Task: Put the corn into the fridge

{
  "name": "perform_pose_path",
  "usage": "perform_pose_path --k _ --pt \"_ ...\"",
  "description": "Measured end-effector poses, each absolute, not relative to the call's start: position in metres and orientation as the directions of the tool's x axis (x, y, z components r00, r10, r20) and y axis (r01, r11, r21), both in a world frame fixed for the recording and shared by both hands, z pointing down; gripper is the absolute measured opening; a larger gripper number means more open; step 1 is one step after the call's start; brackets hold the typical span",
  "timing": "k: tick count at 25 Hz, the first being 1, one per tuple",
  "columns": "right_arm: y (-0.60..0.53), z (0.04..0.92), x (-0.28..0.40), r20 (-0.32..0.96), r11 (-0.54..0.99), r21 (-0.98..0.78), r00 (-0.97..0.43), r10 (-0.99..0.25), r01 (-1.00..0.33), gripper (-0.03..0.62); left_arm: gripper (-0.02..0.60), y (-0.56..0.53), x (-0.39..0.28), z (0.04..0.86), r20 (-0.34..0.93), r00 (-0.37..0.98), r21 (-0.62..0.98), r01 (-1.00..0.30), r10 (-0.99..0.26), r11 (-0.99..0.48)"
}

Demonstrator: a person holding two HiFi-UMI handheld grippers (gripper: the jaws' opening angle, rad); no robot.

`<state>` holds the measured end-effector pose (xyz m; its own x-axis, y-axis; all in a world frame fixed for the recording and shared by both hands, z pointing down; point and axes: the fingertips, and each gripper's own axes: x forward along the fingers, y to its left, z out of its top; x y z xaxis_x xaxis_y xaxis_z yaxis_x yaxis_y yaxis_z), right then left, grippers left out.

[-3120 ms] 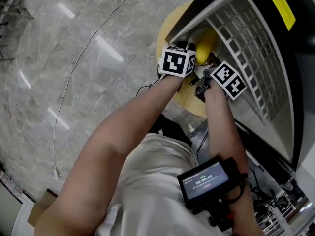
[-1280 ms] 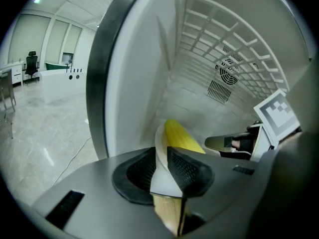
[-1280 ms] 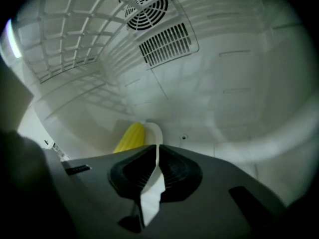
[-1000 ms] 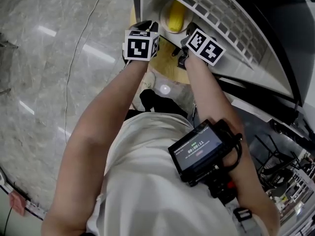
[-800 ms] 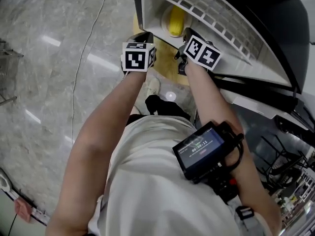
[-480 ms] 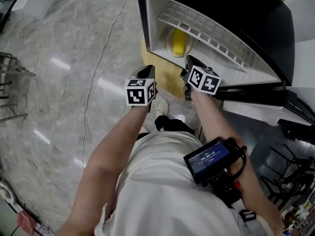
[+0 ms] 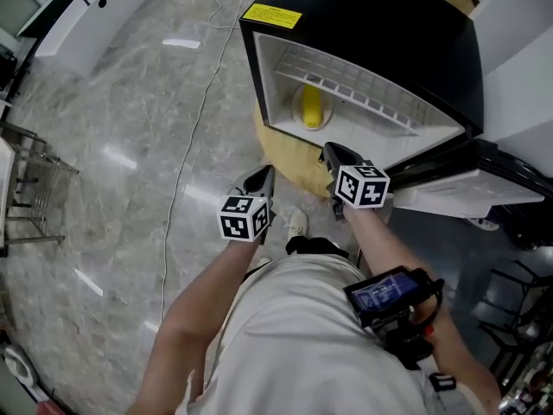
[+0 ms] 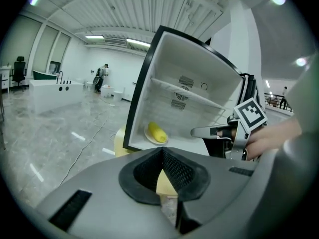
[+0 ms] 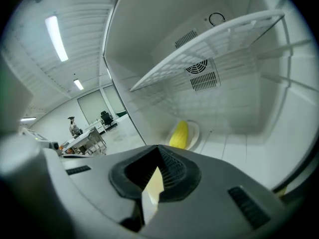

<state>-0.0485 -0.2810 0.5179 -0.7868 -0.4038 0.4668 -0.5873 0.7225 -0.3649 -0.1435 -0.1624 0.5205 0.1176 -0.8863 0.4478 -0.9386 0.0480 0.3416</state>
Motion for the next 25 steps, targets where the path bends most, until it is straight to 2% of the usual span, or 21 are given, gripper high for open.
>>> perform_pose_path --k 5,15,25 --pt "-0.253 0.496 -0.037 0.439 0.753 -0.351 -0.808 -0.392 -0.556 0.006 0.008 -0.133 -0.123 0.516 0.429 0.186 0.391 -0.920 -0.884 -0.004" --pt "-0.203 0.475 -0.021 0.391 0.798 -0.347 -0.849 -0.355 -0.493 0.006 0.008 -0.098 -0.119 0.488 0.331 0.199 0.407 -0.912 -0.922 -0.051" --pt "-0.165 0.468 0.006 0.373 0.794 -0.362 -0.857 -0.356 -0.488 0.006 0.008 -0.079 -0.098 0.485 0.314 0.249 0.405 -0.908 -0.916 -0.108"
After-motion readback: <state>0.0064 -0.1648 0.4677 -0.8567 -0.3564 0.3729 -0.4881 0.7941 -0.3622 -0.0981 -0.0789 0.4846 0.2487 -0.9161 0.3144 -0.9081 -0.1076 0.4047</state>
